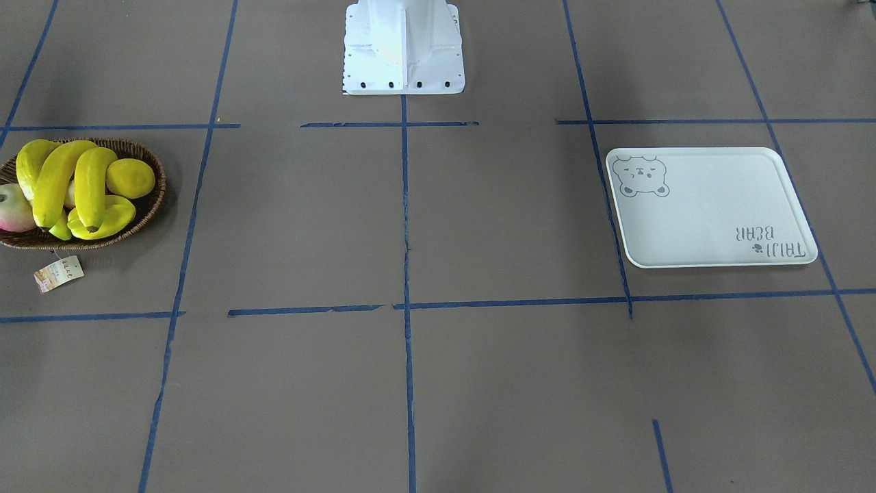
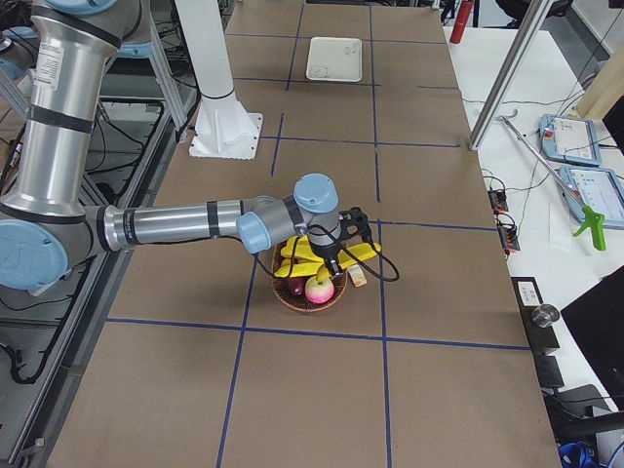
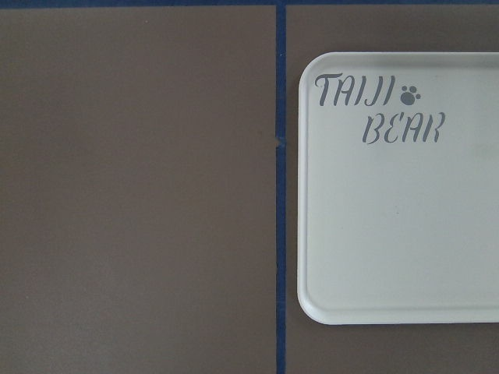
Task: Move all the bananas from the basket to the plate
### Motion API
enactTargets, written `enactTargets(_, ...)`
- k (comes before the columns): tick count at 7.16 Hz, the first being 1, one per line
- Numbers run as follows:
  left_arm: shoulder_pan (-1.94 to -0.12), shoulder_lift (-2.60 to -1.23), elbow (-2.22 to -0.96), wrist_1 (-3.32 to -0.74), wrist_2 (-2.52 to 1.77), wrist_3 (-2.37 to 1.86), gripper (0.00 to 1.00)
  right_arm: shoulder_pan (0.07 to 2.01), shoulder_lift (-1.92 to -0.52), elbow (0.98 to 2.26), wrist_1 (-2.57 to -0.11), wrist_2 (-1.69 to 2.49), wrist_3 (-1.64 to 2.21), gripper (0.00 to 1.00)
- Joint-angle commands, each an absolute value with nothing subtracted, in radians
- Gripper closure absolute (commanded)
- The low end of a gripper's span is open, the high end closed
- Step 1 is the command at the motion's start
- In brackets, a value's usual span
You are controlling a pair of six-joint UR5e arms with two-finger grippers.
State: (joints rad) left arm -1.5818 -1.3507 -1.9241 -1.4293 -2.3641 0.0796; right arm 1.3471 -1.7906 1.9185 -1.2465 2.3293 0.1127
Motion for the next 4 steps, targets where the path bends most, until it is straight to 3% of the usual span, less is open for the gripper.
enactTargets(1,-1.582,-1.463,-1.898,-1.533,-2.359,0.074,0.0,1.319,-1.682,1.917,-1.235,2.463,0.31,1.0)
enactTargets(4,-1.499,-1.477,-1.879,-1.696,-2.399,-0.117,0.0,1.102,-1.458,1.931,-1.23,2.426,0.753,0.96)
